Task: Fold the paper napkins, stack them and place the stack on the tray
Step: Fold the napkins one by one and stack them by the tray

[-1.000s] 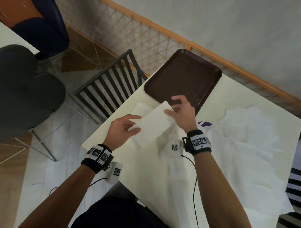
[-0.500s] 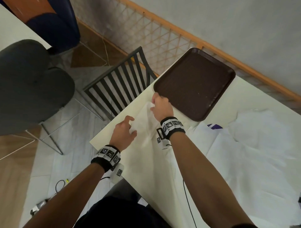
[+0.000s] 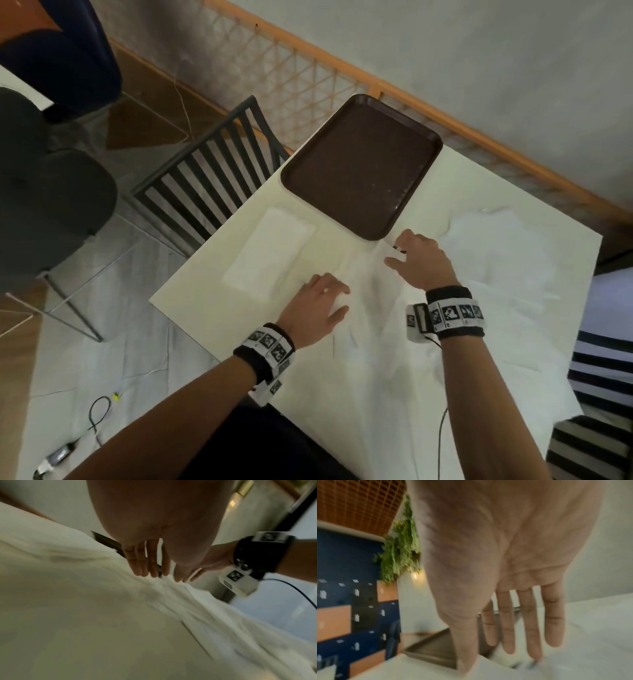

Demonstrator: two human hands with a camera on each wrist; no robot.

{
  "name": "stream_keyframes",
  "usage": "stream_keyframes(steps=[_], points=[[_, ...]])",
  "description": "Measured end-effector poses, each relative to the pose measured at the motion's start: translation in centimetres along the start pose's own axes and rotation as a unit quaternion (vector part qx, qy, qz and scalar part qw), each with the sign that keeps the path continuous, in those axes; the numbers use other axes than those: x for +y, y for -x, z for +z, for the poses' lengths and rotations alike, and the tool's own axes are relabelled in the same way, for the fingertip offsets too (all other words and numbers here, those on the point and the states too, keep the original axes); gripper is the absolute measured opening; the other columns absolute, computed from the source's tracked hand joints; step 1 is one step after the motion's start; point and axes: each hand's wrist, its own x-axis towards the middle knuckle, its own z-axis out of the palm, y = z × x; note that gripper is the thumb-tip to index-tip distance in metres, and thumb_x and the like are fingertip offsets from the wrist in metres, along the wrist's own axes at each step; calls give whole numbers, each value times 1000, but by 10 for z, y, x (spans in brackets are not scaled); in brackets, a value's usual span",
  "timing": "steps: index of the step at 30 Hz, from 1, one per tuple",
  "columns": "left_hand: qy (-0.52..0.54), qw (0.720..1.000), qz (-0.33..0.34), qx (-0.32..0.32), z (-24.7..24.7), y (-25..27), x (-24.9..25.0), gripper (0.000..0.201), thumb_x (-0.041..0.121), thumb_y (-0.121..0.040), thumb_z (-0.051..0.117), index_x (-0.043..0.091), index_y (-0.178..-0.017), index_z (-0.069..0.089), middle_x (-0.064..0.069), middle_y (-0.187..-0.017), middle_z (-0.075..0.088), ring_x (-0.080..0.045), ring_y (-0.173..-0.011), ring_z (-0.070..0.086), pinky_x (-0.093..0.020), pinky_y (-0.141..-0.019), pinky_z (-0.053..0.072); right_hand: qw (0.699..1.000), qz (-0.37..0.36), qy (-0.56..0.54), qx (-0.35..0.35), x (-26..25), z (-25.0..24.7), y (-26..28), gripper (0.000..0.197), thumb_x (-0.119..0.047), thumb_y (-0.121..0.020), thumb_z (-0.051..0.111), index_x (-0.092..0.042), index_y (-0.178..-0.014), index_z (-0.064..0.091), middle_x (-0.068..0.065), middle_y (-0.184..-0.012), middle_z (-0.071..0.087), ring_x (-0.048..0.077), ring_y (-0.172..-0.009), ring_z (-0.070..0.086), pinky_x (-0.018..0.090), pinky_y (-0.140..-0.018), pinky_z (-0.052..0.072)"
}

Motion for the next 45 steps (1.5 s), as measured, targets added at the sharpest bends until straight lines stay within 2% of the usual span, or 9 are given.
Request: stream_keyframes(steps=[5, 10, 20, 26, 30, 34, 38, 41, 45], points=[[-79, 993, 78, -34, 38, -1, 21, 37, 45, -102, 56, 28, -135, 63, -1, -151, 51, -22, -140, 50, -41, -98, 51, 999, 24, -25, -39, 44, 7, 4, 46, -54, -92, 80, -25, -121, 62, 1, -114, 67, 31, -122, 62, 46, -103, 51], [-78, 996, 49, 22, 35, 0, 16, 33, 53, -99, 59, 27, -117, 70, 0, -144, 56, -21, -131, 58, -43, -96, 54, 999, 22, 3, -24, 56, 17, 8, 69, -70, -91, 73, -23, -140, 62, 6, -139, 60, 37, -131, 55, 49, -109, 46], [-61, 998, -35, -5, 16, -6, 10, 52, 54, -86, 79, 20, -120, 60, 0, -151, 46, -24, -140, 49, -47, -120, 39, 989, -82, -117, 34, 41, 21, 38, 26, -30, -96, 80, -24, -88, 56, -1, -91, 68, 28, -93, 67, 33, -79, 47], [236, 953, -161, 105, -20, 0, 43, 88, 66, -94, 66, 39, -159, 14, -3, -160, 37, -15, -144, 42, -36, -115, 39, 869, -105, -477, 78, 14, -25, 102, 21, -20, -104, 72, -17, -103, 52, 26, -90, 66, 32, -75, 63, 41, -70, 48], [397, 895, -163, 119, -48, 2, 58, 76, 70, -98, 56, 54, -156, 9, -26, -108, 70, -37, -106, 69, -56, -104, 53, 812, -138, -548, 147, 3, -54, 135, 38, -8, -105, 70, -26, -136, 57, 8, -90, 73, 42, -82, 68, 39, -74, 53], [503, 846, -120, 129, -67, -6, 76, 63, 34, -106, 62, 39, -159, 28, -16, -108, 79, -26, -110, 75, -32, -100, 58, 814, -132, -541, 166, 5, -44, 134, 38, -10, -105, 70, -28, -138, 64, 6, -100, 77, 37, -91, 70, 44, -78, 56], [485, 855, -117, 144, -77, -15, 78, 65, 2, -89, 83, 22, -145, 58, -18, -97, 78, -27, -94, 78, -31, -92, 59, 825, -115, -517, 195, 9, -27, 125, 27, -7, -104, 71, -22, -127, 72, -3, -119, 75, 27, -101, 73, 46, -81, 57], [439, 881, -136, 111, -76, -19, 71, 49, 21, -97, 78, 26, -142, 62, -10, -108, 78, -21, -104, 76, -37, -99, 58, 830, -119, -515, 181, 5, -28, 126, 22, -5, -103, 71, -20, -119, 75, -3, -116, 75, 25, -104, 72, 43, -83, 59], [415, 892, -182, -4, -74, -18, 66, 58, 79, -99, 40, 61, -153, 35, 6, -149, 60, -10, -137, 58, -46, -119, 43, 813, -153, -533, 175, -8, -47, 134, 18, -3, -102, 74, -16, -115, 77, 2, -106, 76, 30, -97, 71, 48, -81, 57]])
